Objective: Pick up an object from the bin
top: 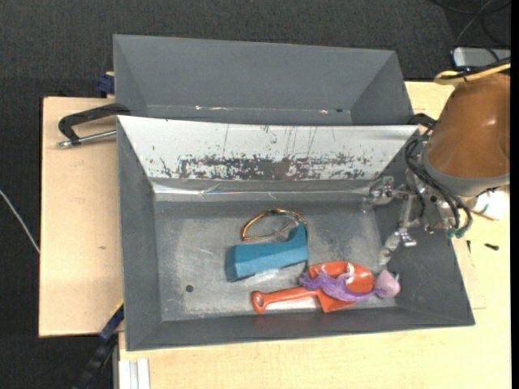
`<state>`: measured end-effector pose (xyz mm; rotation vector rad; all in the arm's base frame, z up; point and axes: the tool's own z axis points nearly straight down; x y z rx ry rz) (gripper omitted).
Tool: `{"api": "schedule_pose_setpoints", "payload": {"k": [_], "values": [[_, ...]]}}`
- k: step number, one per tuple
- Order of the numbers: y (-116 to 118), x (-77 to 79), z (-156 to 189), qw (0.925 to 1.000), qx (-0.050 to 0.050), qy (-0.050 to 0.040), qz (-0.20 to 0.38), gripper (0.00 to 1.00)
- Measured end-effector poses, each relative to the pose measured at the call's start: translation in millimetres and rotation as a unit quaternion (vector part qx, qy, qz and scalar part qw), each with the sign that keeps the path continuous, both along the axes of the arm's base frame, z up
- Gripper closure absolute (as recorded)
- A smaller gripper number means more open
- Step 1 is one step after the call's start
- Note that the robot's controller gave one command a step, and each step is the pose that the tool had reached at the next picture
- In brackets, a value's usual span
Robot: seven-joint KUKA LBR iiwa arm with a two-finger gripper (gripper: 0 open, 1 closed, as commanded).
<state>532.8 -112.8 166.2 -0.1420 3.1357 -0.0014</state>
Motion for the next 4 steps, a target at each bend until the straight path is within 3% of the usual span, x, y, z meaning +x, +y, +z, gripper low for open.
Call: {"api": "schedule_pose_setpoints", "payload": {"k": [1, 2, 3, 4], "values": [[28.2, 0.1, -40.5, 0.9995, 0.002, 0.0035, 0.031, 0.0], [22.3, -3.7, -49.3, 0.9994, 0.0, -0.0015, 0.035, 0.0], [91.5, -27.5, -89.7, 0.9964, 0.001, 0.0025, 0.085, 1.0], [91.5, -27.5, -89.7, 0.9964, 0.001, 0.0026, 0.085, 1.0]]}}
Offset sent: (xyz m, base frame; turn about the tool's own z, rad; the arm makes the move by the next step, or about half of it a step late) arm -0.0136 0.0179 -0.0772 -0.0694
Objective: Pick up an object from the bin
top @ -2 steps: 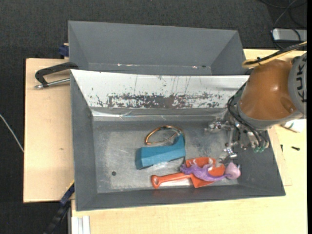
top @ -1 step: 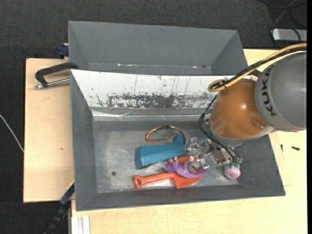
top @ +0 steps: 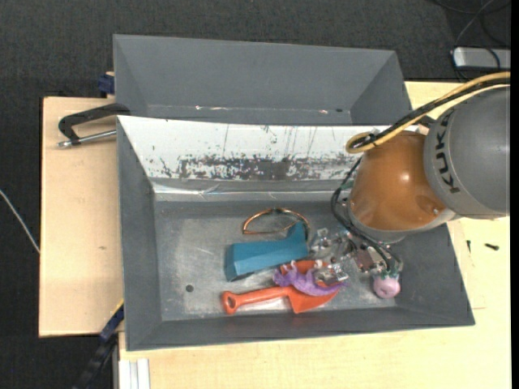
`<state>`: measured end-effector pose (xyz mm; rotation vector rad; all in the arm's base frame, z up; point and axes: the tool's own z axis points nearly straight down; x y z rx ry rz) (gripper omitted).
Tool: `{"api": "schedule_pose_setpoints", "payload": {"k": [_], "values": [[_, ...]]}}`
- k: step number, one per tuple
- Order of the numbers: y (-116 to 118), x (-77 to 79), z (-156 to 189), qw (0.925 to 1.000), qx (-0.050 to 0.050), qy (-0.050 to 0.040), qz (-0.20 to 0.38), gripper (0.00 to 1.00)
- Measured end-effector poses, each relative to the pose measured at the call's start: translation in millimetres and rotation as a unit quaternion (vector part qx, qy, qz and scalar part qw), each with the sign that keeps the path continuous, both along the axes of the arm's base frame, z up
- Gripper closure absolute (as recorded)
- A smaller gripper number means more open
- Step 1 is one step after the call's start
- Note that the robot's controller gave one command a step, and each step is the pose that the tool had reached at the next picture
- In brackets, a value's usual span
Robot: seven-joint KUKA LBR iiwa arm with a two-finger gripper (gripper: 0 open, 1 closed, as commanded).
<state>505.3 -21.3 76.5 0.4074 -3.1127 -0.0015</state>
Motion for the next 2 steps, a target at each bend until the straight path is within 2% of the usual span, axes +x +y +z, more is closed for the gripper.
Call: {"api": "schedule_pose_setpoints", "payload": {"k": [1, 2], "values": [[-5.6, 15.9, 116.0, 0.9972, 0.0, -0.0042, 0.075, 1.0], [-5.6, 15.9, 116.0, 0.9972, 0.0, -0.0042, 0.075, 1.0]]}}
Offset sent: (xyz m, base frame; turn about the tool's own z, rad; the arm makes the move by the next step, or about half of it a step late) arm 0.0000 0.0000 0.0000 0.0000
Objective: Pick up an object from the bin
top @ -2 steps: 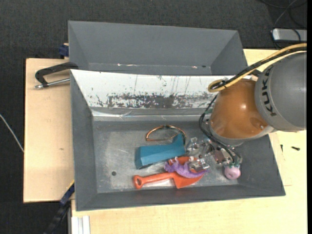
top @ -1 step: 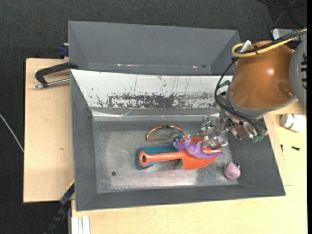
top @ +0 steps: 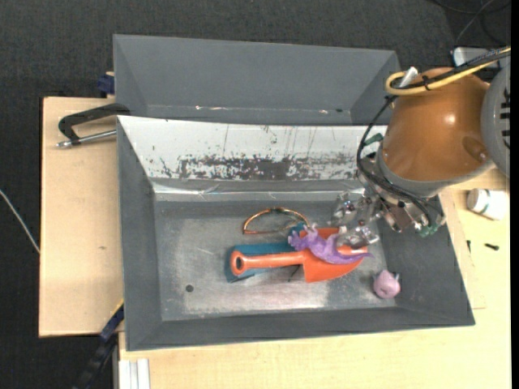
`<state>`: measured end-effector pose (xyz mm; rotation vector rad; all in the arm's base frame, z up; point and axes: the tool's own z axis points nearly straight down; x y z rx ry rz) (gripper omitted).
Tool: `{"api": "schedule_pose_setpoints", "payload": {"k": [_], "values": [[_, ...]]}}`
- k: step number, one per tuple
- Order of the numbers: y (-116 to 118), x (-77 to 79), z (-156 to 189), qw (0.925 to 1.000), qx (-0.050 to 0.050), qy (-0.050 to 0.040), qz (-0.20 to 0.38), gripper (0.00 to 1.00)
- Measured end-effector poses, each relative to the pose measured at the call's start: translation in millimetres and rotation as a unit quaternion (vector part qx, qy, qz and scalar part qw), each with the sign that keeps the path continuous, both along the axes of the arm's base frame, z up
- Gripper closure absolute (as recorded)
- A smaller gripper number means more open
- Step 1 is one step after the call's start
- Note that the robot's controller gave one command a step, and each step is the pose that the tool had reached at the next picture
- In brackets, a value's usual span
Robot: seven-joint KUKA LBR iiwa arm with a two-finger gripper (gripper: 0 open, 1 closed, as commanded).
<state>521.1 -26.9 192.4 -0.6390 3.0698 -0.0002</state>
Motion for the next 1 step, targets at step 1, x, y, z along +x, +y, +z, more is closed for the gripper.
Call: {"api": "schedule_pose_setpoints", "payload": {"k": [1], "values": [[-33.5, 15.3, 47.6, 0.9998, 0.0, 0.0015, -0.021, 1.0]]}}
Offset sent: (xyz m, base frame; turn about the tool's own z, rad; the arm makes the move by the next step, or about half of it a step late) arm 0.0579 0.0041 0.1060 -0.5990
